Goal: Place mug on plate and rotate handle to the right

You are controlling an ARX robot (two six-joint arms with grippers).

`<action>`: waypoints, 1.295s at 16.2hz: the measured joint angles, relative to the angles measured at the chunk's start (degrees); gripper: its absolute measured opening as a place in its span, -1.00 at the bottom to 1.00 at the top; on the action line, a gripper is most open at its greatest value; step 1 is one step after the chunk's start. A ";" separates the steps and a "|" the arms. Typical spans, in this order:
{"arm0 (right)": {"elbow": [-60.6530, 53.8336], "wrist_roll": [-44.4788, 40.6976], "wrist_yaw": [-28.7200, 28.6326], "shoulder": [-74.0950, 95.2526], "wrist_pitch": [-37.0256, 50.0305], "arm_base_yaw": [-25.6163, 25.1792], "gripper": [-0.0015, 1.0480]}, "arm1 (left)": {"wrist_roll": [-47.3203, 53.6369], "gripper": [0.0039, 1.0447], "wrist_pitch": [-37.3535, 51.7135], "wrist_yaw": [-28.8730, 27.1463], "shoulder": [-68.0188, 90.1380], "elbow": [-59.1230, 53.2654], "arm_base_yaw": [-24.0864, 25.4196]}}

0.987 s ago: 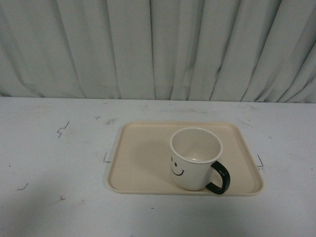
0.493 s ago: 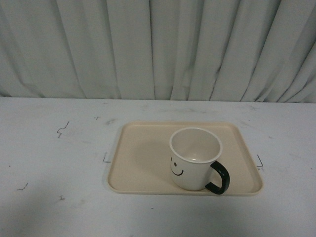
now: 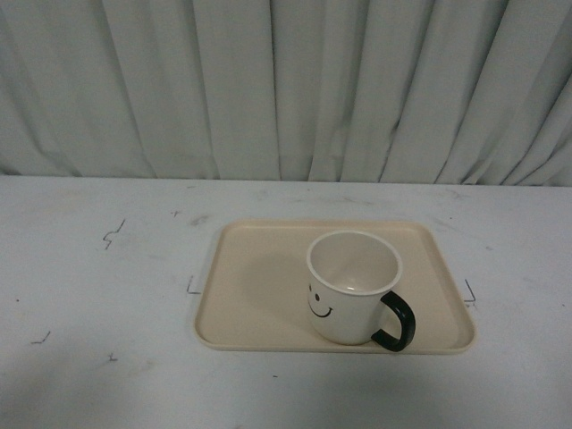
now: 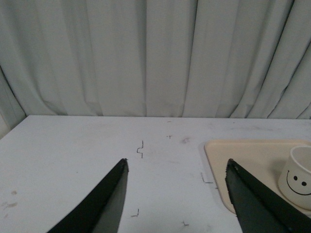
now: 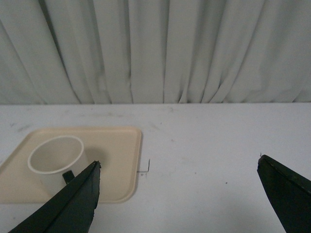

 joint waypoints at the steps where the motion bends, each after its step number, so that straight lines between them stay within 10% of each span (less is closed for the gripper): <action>1: 4.48 -1.14 -0.37 9.62 2.54 -0.70 0.87 | 0.00 0.46 0.00 0.02 0.00 0.00 0.00; 4: 20.26 -5.51 2.19 35.36 -0.61 1.64 0.87 | 0.02 0.91 0.00 0.02 0.00 0.00 0.00; 21: 66.03 11.96 -2.75 89.42 -28.98 16.76 0.87 | 0.02 0.88 0.02 0.02 0.00 0.00 0.00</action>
